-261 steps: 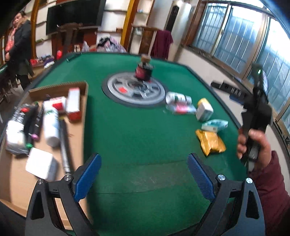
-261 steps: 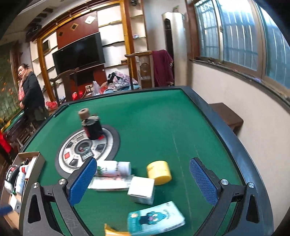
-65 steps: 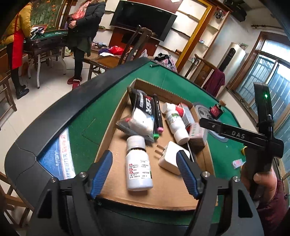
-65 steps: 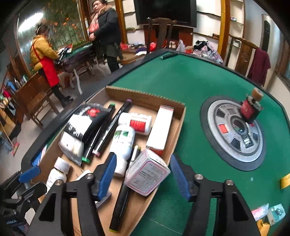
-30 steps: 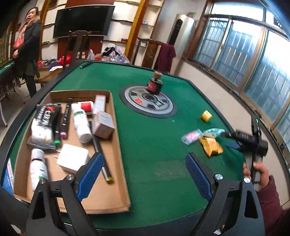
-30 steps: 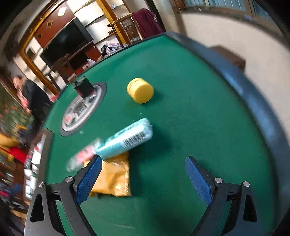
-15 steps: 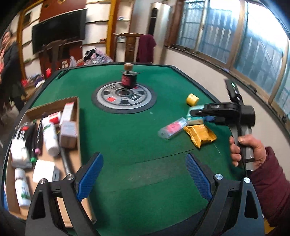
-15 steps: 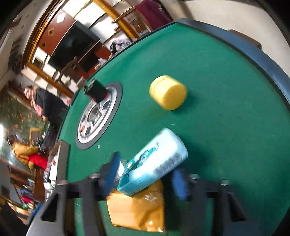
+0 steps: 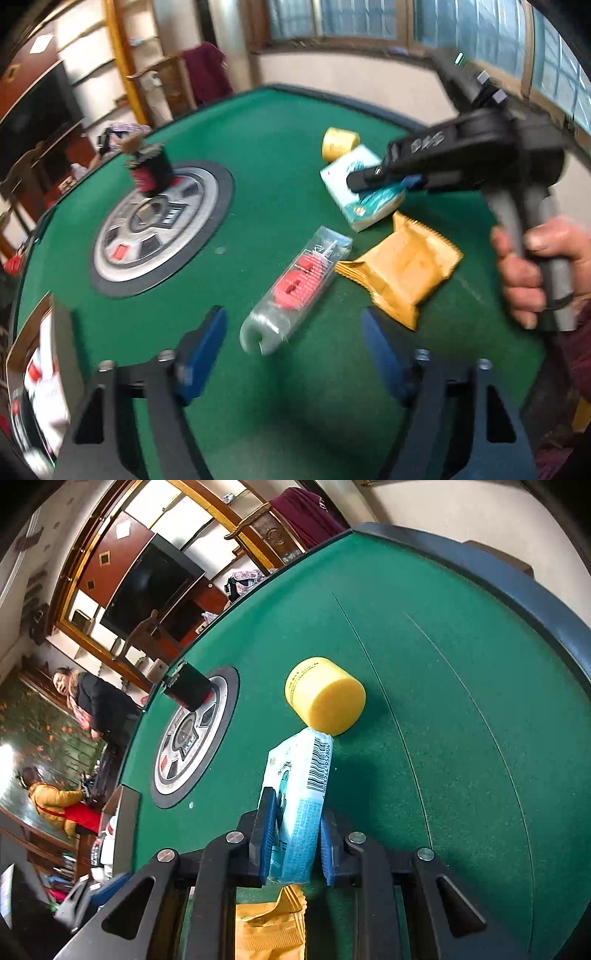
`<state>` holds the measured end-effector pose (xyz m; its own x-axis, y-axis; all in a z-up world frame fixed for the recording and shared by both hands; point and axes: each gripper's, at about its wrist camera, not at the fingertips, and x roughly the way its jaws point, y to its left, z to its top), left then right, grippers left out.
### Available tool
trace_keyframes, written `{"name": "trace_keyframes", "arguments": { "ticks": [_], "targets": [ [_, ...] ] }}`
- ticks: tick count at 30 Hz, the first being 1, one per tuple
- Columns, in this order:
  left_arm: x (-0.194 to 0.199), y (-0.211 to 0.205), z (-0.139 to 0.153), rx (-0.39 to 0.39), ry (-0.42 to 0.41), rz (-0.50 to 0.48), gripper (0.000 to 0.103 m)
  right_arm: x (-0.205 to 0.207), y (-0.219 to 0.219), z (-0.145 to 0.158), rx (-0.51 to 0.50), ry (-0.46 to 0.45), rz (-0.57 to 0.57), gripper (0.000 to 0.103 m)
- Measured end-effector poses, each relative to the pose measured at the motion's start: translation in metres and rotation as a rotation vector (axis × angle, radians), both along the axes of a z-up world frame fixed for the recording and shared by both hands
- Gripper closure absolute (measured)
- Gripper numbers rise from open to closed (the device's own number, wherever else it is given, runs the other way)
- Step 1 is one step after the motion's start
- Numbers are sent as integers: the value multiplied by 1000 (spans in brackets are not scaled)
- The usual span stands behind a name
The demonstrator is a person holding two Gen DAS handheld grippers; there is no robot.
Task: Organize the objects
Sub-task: 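Grasp the teal tissue packet with the right gripper while the left gripper grasps the clear pack, then carry the clear pack and teal tissue packet over the tray with both grippers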
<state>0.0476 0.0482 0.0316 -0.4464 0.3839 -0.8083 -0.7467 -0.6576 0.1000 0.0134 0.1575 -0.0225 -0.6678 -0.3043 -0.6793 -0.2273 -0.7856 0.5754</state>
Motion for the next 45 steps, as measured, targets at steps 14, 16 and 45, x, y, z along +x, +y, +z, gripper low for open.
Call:
{"name": "trace_keyframes", "arguments": {
  "ticks": [14,16,45],
  "targets": [
    [-42,33,-20,19,-94,-47,64,-5,-5,0,-13,-2,18,79],
    [-42,34,-21,28,-97,-41,64,-5,-5,0,-10,-1,20,79],
    [37,-214,80,409,18,477,76,14,-14,22,-157,140,74,90]
  ]
}}
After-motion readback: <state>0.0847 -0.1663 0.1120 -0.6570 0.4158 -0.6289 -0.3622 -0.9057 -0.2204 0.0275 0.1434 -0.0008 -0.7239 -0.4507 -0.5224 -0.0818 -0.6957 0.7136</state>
